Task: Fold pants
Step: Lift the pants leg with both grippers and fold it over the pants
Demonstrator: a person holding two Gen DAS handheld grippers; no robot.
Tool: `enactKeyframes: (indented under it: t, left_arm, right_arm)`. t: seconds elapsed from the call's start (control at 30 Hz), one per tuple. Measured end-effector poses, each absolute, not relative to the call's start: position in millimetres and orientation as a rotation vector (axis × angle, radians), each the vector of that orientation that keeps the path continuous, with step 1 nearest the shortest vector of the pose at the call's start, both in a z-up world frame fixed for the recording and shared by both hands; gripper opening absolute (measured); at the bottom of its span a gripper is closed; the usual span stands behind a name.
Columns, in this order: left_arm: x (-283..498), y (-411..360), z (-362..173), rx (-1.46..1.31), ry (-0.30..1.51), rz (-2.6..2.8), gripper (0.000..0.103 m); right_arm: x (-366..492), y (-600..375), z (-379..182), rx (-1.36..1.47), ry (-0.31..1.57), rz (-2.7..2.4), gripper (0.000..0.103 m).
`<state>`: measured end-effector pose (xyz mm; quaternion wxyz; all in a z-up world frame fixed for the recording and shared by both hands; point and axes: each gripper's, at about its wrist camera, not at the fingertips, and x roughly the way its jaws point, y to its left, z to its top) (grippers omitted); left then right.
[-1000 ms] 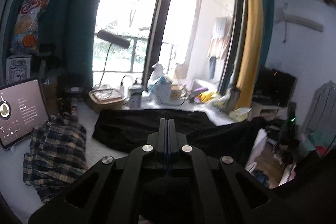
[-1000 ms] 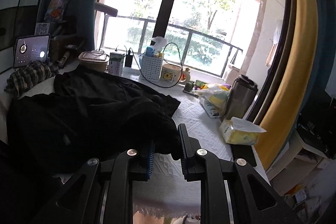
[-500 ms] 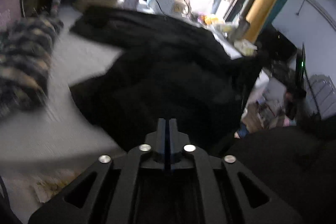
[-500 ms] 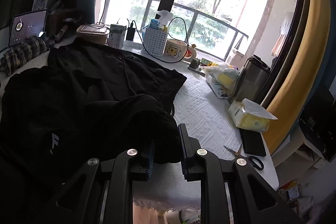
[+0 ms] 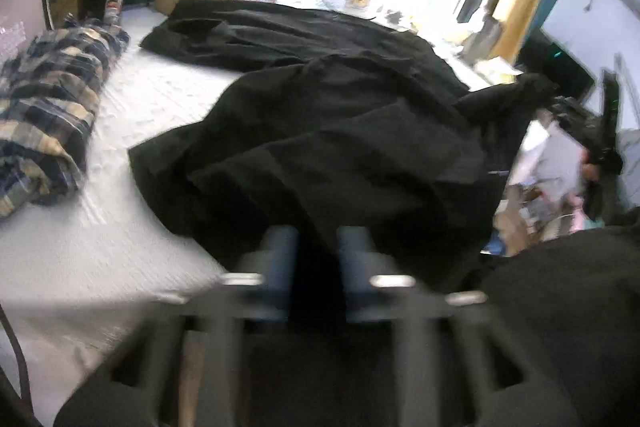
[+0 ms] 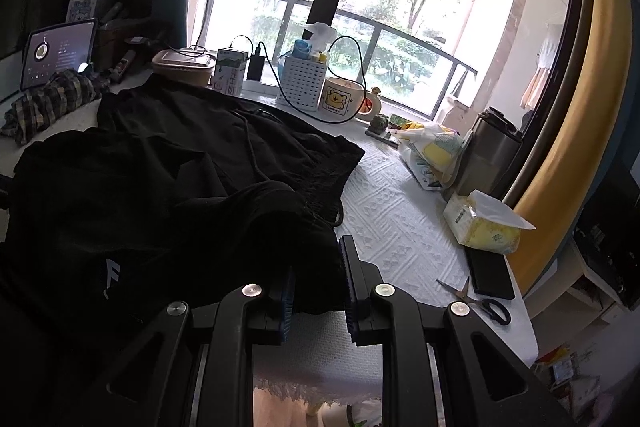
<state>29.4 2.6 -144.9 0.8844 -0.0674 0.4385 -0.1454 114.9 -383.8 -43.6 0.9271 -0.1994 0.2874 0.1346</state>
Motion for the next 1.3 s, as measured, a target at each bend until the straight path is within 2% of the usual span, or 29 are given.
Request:
enactKeyframes:
  t: [0.1, 0.27, 0.6, 0.73, 0.87, 0.93, 0.97, 1.0, 1.07, 1.3]
  left_arm:
    - [34.6, 6.3, -141.3, -0.148, 0.895, -0.275, 0.0]
    - [44.8, 20.0, -103.2, -0.172, 0.777, -0.282, 0.0]
    - [131.6, 48.5, -54.5, -0.133, 0.63, -0.245, 0.0]
    - [177.6, 64.2, -61.9, -0.132, 0.663, -0.215, 0.0]
    - [210.7, 89.8, -85.2, -0.203, 0.798, -0.18, 0.001]
    - [199.4, 95.2, -90.0, -0.197, 0.824, -0.19, 0.011]
    - [189.5, 95.2, -91.8, -0.185, 0.837, -0.195, 0.029]
    - [179.8, 95.1, -93.6, -0.176, 0.848, -0.199, 0.043]
    - [150.9, 91.6, -98.8, -0.175, 0.881, -0.216, 0.047]
    - [86.8, 58.0, -133.1, -0.186, 0.999, -0.305, 0.048]
  right_arm:
    - [115.1, -382.2, -42.7, -0.41, 0.581, 0.284, 0.021]
    - [120.1, -381.8, -39.3, -0.422, 0.574, 0.299, 0.021]
    - [184.4, -371.6, -30.1, -0.345, 0.589, 0.337, 0.021]
    - [223.7, -373.0, -35.8, -0.287, 0.632, 0.318, 0.021]
    - [258.0, -375.1, -55.1, -0.249, 0.717, 0.291, 0.021]
    - [262.8, -373.4, -62.3, -0.251, 0.741, 0.297, 0.021]
    - [262.3, -372.6, -64.0, -0.255, 0.74, 0.299, 0.021]
    - [261.8, -372.9, -65.0, -0.257, 0.741, 0.301, 0.021]
    - [260.5, -374.0, -68.1, -0.258, 0.745, 0.298, 0.021]
    - [244.7, -376.7, -72.4, -0.267, 0.758, 0.29, 0.021]
